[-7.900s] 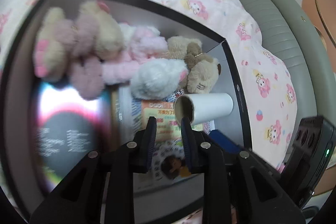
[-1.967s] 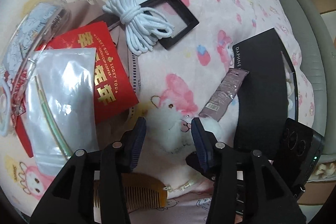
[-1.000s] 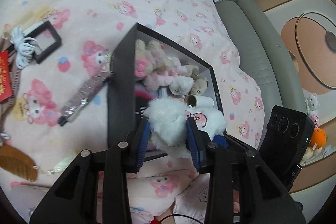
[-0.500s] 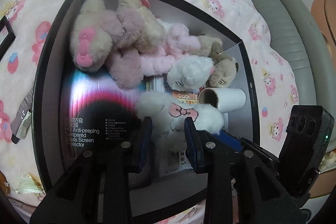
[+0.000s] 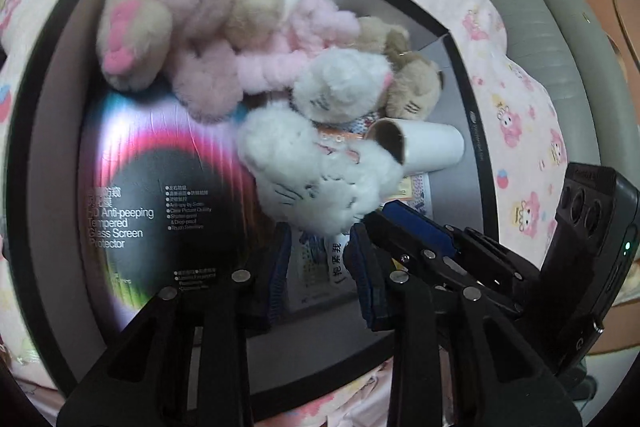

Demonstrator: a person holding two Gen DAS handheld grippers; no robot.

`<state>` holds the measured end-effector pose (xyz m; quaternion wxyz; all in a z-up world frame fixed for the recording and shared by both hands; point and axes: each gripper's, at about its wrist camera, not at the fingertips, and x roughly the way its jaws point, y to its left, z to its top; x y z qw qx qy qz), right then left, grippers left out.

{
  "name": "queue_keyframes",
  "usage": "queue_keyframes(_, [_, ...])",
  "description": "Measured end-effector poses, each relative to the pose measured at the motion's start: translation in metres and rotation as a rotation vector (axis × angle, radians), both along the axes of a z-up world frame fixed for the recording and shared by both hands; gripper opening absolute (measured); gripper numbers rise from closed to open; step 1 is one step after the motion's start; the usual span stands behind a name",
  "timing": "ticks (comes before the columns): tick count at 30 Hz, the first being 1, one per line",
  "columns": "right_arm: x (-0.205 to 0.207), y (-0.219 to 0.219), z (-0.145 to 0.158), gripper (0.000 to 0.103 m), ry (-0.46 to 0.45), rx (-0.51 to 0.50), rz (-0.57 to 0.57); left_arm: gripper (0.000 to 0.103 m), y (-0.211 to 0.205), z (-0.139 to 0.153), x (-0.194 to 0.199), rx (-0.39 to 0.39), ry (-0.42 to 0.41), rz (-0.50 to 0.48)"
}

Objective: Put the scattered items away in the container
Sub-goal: 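Lower the plush into the box and open the right gripper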

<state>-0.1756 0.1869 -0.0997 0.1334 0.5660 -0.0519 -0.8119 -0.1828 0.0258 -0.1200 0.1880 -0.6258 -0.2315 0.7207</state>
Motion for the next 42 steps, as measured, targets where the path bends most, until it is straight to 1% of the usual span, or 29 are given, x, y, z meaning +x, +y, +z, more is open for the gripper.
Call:
queue_keyframes(2, [-0.005, 0.002, -0.002, 0.021, 0.002, 0.013, -0.022, 0.029, 0.0, -0.006, -0.004, -0.004, -0.021, 0.015])
queue_keyframes(5, [-0.014, 0.005, -0.003, 0.021, 0.021, 0.038, -0.077, 0.029, 0.0, -0.01, -0.01, -0.017, -0.026, 0.052])
queue_keyframes(7, [-0.018, 0.008, -0.004, 0.021, 0.023, 0.041, -0.106, 0.029, -0.002, -0.01, -0.013, -0.001, -0.026, 0.075])
queue_keyframes(9, [-0.018, 0.014, -0.005, 0.021, 0.005, 0.007, -0.121, 0.029, -0.004, -0.006, -0.01, 0.03, -0.022, 0.071])
queue_keyframes(12, [-0.007, 0.022, 0.003, 0.021, -0.003, -0.053, -0.113, 0.029, -0.011, 0.008, 0.002, 0.038, 0.036, 0.066])
queue_keyframes(15, [0.004, 0.029, 0.013, 0.021, 0.031, -0.085, -0.11, 0.029, -0.021, 0.022, 0.007, 0.055, 0.101, 0.084])
queue_keyframes(17, [0.004, 0.029, 0.016, 0.021, 0.053, -0.079, -0.123, 0.029, -0.025, 0.023, 0.001, 0.02, 0.122, 0.114])
queue_keyframes(19, [0.0, 0.028, 0.014, 0.021, 0.045, -0.064, -0.139, 0.029, -0.025, 0.015, -0.006, 0.001, 0.085, 0.122])
queue_keyframes(22, [-0.01, 0.029, 0.003, 0.021, -0.008, -0.054, -0.156, 0.029, -0.017, 0.001, -0.014, -0.004, 0.026, 0.107])
queue_keyframes(25, [-0.013, 0.037, -0.004, 0.021, -0.037, -0.064, -0.188, 0.03, -0.007, -0.007, -0.016, 0.01, 0.004, 0.096])
queue_keyframes(28, [-0.016, 0.048, -0.007, 0.021, -0.05, -0.074, -0.243, 0.03, -0.005, -0.005, -0.013, 0.012, 0.007, 0.089])
queue_keyframes(31, [-0.009, 0.053, 0.001, 0.021, -0.031, -0.12, -0.267, 0.03, -0.001, 0.002, -0.009, 0.022, 0.032, 0.074])
queue_keyframes(34, [-0.004, 0.055, 0.007, 0.021, 0.011, -0.089, -0.278, 0.03, -0.001, 0.007, -0.008, 0.027, 0.054, 0.065])
queue_keyframes(35, [-0.006, 0.055, 0.005, 0.021, 0.001, -0.084, -0.282, 0.03, 0.0, 0.008, -0.01, 0.025, 0.058, 0.065])
queue_keyframes(38, [-0.013, 0.059, -0.003, 0.021, -0.054, -0.123, -0.287, 0.03, 0.002, 0.001, -0.019, 0.005, 0.038, 0.078])
queue_keyframes(40, [-0.016, 0.056, -0.005, 0.021, -0.048, -0.098, -0.285, 0.03, 0.004, -0.004, -0.025, 0.009, 0.022, 0.085])
queue_keyframes(42, [-0.016, 0.055, -0.006, 0.021, -0.049, -0.09, -0.284, 0.03, 0.006, -0.003, -0.026, 0.016, 0.03, 0.085])
